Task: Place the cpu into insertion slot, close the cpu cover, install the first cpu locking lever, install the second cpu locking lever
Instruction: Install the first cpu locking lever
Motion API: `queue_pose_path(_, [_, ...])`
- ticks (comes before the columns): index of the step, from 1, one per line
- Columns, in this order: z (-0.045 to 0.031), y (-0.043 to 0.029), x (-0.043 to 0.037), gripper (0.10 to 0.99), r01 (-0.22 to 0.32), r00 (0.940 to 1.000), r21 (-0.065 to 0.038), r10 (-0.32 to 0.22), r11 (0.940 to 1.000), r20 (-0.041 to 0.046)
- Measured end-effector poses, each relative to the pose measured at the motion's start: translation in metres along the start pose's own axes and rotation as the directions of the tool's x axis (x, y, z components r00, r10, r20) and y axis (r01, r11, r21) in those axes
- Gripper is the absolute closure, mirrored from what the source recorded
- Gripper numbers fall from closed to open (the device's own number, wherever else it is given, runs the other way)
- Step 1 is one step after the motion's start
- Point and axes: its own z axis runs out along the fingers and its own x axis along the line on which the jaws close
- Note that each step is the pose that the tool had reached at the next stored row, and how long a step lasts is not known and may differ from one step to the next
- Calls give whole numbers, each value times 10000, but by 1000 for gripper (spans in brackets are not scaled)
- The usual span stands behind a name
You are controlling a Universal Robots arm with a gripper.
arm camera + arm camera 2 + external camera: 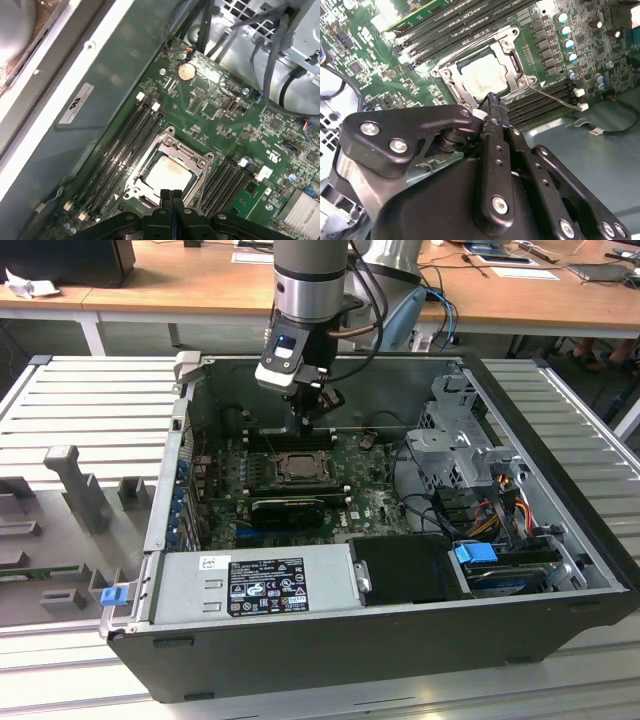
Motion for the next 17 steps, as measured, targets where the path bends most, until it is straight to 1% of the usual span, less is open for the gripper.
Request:
queue_pose_path(5, [0,0,0,980,649,9979,0,-649,9979,-10])
queue_pose_path(8, [0,0,0,980,1119,9937,0,-1119,9937,-18])
queue_pose_path(9, [0,0,0,980,1305,9914,-1,-1305,9914,-21])
queue_pose_path(13, [0,0,0,980,1612,9869,-1,-1612,9869,-25])
queue_pose_path(15, [0,0,0,980,1903,9817,-2,-1903,9817,-30])
queue_pose_path(17, [0,0,0,980,2059,9786,-2,-2059,9786,-33])
